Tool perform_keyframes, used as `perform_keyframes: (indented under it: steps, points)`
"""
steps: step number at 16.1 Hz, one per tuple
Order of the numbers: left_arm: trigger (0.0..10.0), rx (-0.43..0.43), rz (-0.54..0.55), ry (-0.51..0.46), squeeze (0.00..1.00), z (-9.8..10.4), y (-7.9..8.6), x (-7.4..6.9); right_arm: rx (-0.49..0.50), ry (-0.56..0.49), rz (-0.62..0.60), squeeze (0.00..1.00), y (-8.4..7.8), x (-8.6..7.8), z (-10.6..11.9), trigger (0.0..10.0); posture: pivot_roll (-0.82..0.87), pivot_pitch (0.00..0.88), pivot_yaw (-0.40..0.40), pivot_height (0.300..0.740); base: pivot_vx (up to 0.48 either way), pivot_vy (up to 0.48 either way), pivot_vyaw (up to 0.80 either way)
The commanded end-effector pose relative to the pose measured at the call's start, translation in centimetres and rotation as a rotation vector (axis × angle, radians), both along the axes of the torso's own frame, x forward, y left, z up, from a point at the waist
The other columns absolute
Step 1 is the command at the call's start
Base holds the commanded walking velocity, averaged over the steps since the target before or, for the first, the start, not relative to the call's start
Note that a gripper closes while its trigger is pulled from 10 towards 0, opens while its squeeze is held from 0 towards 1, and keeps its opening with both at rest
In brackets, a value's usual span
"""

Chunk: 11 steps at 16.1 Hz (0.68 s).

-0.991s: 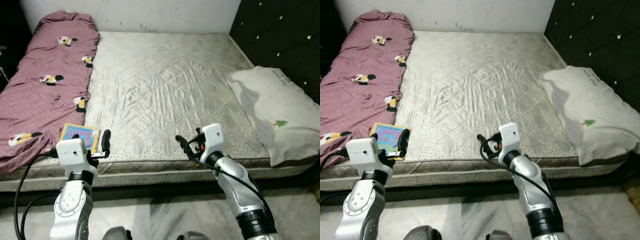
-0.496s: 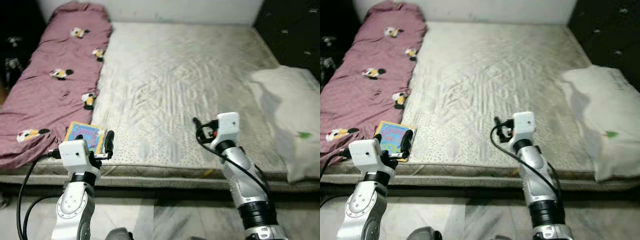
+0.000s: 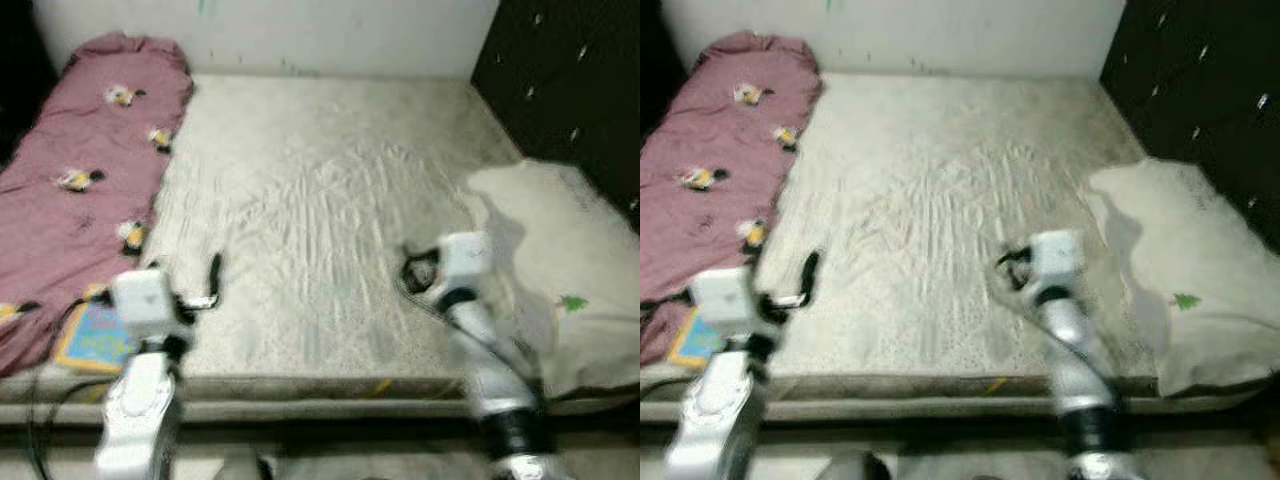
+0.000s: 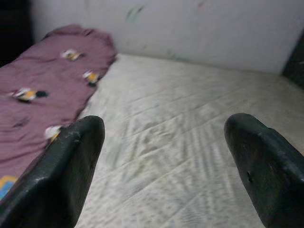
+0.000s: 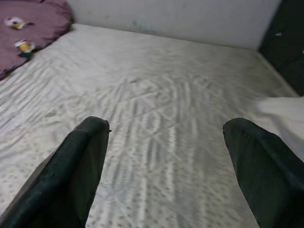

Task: Clean up the room

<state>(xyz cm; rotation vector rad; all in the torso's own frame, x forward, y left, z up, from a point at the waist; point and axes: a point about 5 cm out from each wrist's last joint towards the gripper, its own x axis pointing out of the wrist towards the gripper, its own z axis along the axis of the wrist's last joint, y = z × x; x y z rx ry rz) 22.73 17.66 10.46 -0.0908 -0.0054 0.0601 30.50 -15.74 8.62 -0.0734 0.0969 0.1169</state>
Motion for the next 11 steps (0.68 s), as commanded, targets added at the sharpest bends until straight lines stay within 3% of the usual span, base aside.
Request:
perform_keyframes:
  steps: [1, 3, 11]
  points:
    - [10.0, 0.004, 0.017, 0.036, 0.0, -0.49, -0.12, -0.25, -0.017, -0.01, -0.08, 0.0, -1.6, -0.06, 0.23, 10.0, 0.02, 0.048, -0.029, 0.74, 0.0, 0.0, 0.0]
    - [10.0, -0.004, -0.012, 0.028, 0.0, -0.43, -0.39, -0.11, 0.057, 0.044, -0.09, 0.0, -1.84, -0.65, -0.54, 10.0, 0.03, 0.049, -0.035, 0.74, 0.0, 0.204, 0.0]
    - [10.0, -0.009, -0.016, 0.025, 0.0, -0.13, -0.57, 0.3, 0.09, 0.046, -0.04, 0.0, -1.06, -0.54, -0.51, 10.0, 0.03, 0.058, -0.037, 0.74, 0.0, 0.48, 0.0]
